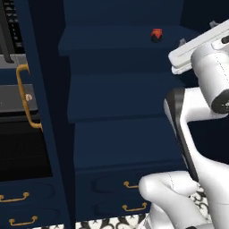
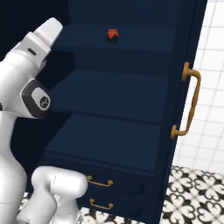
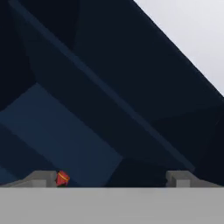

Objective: From the different types of pastries on the counter, select a croissant and place it on the cutting board. Then retrieve a jar of jam from the cabinet and place it alongside the croissant on the cutting board.

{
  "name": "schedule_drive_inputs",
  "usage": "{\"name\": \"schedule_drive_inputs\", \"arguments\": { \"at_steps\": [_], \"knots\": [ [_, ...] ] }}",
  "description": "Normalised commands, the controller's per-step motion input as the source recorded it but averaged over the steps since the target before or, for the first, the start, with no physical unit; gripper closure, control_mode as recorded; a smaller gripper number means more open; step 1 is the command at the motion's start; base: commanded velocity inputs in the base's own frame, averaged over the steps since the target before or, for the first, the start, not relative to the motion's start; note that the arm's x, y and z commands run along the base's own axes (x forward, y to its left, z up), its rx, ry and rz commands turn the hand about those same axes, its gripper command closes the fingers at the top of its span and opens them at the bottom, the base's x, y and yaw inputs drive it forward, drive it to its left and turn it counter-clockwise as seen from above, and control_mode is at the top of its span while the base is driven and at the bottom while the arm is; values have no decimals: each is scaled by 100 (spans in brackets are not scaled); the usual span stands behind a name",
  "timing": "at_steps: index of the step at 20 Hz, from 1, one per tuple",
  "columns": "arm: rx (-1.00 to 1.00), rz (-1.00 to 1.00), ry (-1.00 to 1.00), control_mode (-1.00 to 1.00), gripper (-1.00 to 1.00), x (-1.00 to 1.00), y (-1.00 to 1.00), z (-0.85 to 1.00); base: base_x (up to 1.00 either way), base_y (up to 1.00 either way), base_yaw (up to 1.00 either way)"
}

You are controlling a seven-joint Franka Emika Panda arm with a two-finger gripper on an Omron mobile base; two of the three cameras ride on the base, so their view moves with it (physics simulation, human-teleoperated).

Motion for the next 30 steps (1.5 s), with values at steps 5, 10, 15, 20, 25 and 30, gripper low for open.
{"name": "schedule_drive_inputs", "arguments": {
  "at_steps": [5,10,15,20,25,30],
  "knots": [
    [47,1,23,-100,-100,-1,-1,0,0,0,0],
    [49,2,4,-100,-100,-23,0,0,0,0,0],
    [46,2,0,-100,-100,-20,0,0,0,0,0],
    [12,1,6,-100,-100,3,0,0,0,0,0],
    [11,0,34,-100,-100,13,0,4,0,0,0],
    [13,3,28,-100,-100,8,0,0,0,0,0]
  ]
}}
